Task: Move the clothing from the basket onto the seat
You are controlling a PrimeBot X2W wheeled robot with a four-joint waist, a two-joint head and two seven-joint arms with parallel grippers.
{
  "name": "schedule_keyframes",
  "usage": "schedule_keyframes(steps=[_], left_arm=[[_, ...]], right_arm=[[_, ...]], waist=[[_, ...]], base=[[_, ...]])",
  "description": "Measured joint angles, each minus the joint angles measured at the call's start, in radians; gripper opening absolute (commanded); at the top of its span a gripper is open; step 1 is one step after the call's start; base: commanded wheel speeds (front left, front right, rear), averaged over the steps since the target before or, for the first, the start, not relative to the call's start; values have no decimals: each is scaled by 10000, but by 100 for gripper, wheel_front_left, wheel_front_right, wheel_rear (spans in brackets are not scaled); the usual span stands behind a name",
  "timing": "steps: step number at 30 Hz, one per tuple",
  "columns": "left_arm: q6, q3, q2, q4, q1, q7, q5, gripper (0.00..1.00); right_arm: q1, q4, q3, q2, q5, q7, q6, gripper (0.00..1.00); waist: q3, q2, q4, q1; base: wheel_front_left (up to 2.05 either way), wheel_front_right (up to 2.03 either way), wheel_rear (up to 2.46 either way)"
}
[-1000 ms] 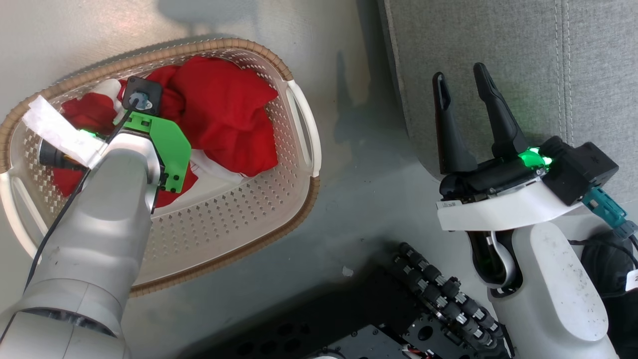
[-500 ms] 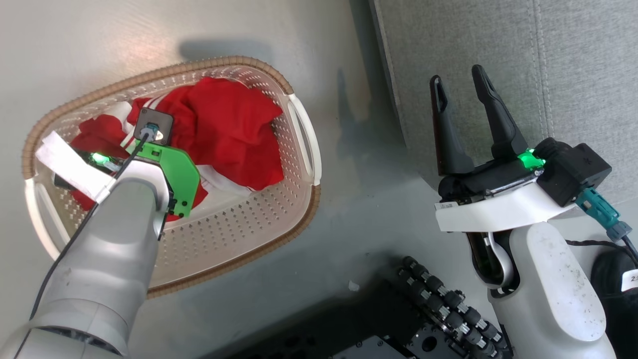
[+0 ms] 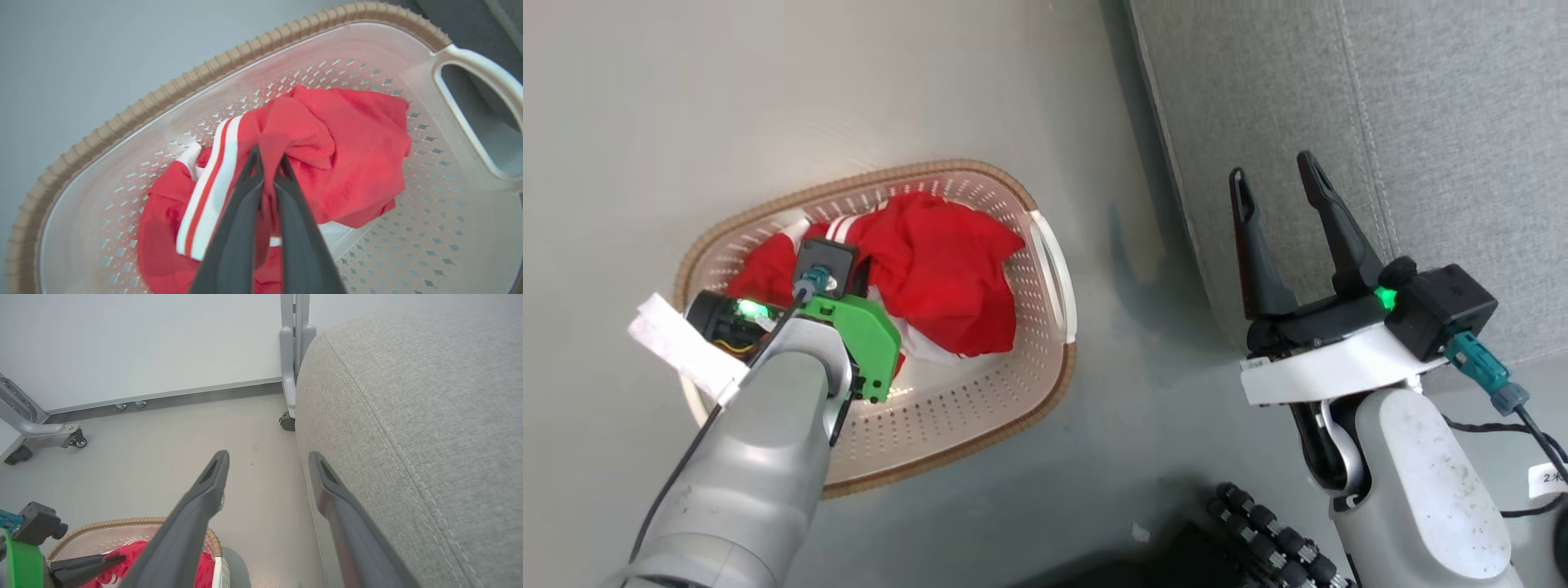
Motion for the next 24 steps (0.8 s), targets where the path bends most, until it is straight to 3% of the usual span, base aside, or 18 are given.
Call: schedule_keyframes(steps=[7,24], left_arm=[[-17,293,-109,-825,666,-178,-458,0],[322,1218,69,-5963,2900,-205,-430,0]], right_arm=[[421,297,-184,0,-284,0,0,100],[1453,136,-685,0,-639,604,0,100]], waist=[[-1070,0,346,0],[-3397,0,1214,0]], base=[[0,0,0],[0,0,0]])
